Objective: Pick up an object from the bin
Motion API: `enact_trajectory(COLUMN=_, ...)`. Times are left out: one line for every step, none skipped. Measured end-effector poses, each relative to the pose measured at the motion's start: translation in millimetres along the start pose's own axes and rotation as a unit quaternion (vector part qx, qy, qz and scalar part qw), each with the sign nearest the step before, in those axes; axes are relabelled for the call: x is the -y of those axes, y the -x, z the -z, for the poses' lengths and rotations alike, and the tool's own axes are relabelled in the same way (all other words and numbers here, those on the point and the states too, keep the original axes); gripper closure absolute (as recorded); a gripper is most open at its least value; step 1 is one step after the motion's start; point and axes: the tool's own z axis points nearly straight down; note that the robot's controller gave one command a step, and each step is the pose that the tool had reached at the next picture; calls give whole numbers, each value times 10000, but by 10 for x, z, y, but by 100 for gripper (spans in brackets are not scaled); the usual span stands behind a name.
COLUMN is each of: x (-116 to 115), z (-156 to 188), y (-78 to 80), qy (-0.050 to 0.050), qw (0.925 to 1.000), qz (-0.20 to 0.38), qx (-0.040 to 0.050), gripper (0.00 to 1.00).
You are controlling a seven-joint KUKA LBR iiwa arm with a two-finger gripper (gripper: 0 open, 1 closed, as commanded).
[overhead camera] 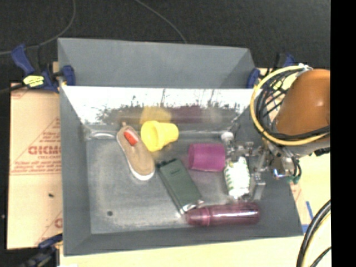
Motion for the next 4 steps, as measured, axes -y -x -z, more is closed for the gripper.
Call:
enact_trajectory(x=-5, z=43, y=16, qy=-7, qw=10000, qz=24, qx=39, gripper=0)
enact_trajectory(x=-271, z=-1151, y=-261, qy=-15, qw=9999, qz=166, qx=29, gripper=0)
enact_trajectory(x=-185, z=-940, y=-311, qy=-13, qw=9993, qz=384, qx=37, gripper=0)
enact_trajectory(x=-165, z=-872, y=-299, qy=-4, qw=10000, qz=-78, qx=37, gripper=0)
